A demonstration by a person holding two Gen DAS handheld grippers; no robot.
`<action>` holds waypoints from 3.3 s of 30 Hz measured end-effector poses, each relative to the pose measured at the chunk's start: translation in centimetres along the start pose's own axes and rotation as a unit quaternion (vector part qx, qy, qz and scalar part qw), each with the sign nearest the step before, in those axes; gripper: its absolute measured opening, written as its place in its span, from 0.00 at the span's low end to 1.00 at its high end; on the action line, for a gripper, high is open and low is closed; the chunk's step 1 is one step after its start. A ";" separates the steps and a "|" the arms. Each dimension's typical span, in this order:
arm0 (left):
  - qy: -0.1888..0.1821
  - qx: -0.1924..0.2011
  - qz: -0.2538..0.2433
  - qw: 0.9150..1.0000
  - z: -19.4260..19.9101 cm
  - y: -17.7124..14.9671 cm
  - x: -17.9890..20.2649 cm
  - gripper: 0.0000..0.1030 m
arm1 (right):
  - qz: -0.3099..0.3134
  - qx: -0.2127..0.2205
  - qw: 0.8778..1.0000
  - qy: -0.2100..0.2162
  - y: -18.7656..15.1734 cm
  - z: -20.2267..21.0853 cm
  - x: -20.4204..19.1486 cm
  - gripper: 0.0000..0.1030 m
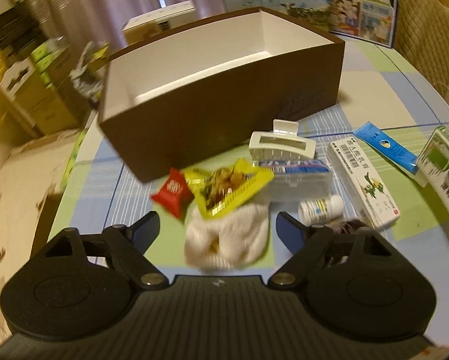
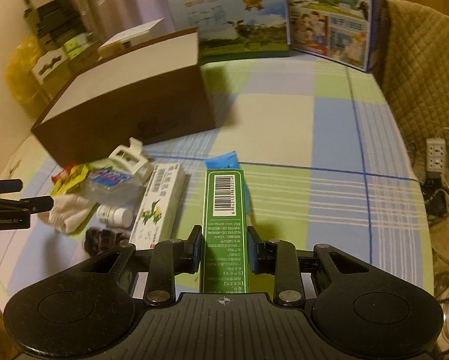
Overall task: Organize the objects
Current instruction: 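Lift the green box with the right gripper while the left gripper approaches the yellow snack packet, then close the left gripper on the yellow snack packet while the right gripper holds the green box, then carry the yellow packet in the left gripper and green box in the right into the brown box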
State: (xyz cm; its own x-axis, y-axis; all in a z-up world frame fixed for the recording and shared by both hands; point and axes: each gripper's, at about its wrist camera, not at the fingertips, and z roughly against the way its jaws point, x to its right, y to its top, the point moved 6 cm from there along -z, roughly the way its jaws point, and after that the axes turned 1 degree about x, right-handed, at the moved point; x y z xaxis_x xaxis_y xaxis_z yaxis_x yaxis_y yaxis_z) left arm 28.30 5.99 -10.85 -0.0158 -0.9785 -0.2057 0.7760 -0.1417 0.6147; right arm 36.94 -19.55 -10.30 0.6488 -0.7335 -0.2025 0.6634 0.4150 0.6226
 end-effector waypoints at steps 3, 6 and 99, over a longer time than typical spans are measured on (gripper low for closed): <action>-0.009 -0.004 -0.034 0.999 -1.6 0.8 0.1 0.75 | -0.020 0.002 1.000 -0.011 0.1 0.0 0.1 0.26; -0.018 -0.008 -0.072 0.997 -3.0 1.2 0.5 0.74 | -0.037 -0.001 0.999 -0.018 0.0 -0.2 0.2 0.26; -0.051 0.086 -0.007 0.995 0.3 5.9 -6.3 0.05 | -0.033 0.015 0.999 -0.015 4.3 0.2 -2.6 0.26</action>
State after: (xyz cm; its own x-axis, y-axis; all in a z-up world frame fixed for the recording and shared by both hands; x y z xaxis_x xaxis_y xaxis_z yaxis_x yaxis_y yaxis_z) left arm 32.81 11.25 -5.68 -0.0963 -0.9850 -0.1431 0.6554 -0.1709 0.7357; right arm 38.06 -15.94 -6.98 0.5926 -0.7747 -0.2207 0.6924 0.3499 0.6310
